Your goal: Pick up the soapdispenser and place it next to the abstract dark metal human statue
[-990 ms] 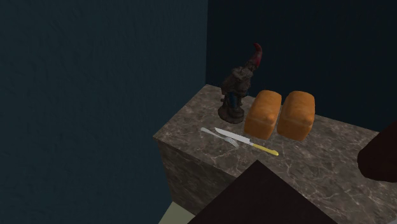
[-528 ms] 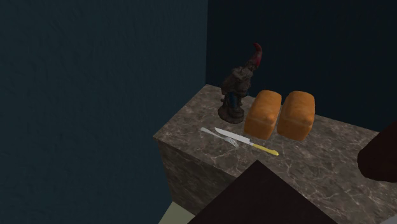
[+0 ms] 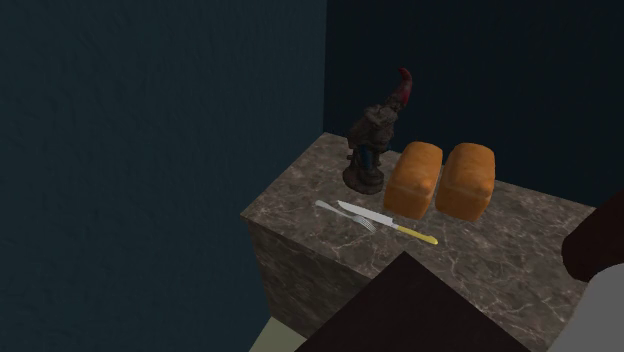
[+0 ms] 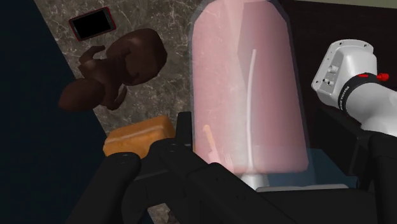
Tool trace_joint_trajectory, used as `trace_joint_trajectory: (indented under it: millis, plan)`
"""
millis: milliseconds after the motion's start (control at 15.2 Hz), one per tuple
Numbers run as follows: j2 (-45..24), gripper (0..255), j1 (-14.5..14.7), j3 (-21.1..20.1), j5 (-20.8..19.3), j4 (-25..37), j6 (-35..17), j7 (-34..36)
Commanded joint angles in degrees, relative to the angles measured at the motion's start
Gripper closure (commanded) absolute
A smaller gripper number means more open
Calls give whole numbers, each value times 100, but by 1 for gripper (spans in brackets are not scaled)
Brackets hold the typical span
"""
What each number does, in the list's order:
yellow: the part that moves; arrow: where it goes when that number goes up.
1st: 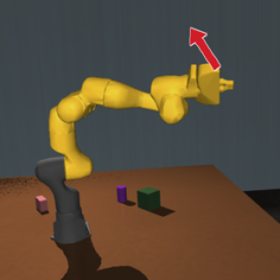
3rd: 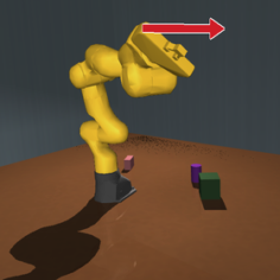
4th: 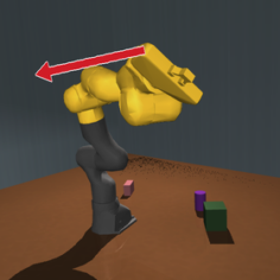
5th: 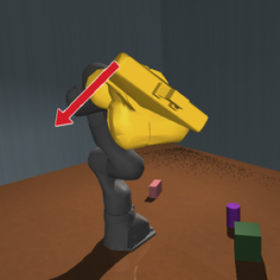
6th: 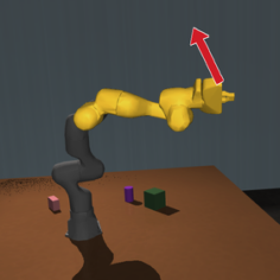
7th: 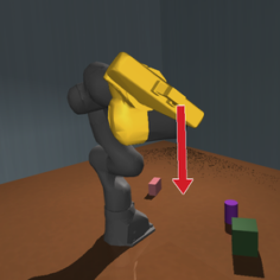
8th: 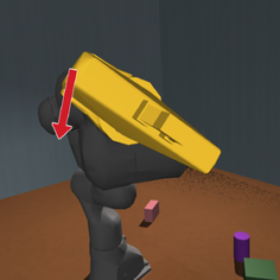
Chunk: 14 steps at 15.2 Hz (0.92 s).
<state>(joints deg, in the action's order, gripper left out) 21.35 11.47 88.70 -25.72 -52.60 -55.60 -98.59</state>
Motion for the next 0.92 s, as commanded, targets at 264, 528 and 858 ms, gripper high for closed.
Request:
trace_joint_trajectory:
  millis: [264,528,858]
  plan:
    - [-13,255,-1587,-1091,261,-1229,-718,8]
    - [201,255,-2324,-1804,198,-1965,-1101,167]
    - [532,255,-2834,-2343,40,-2732,-1495,385]
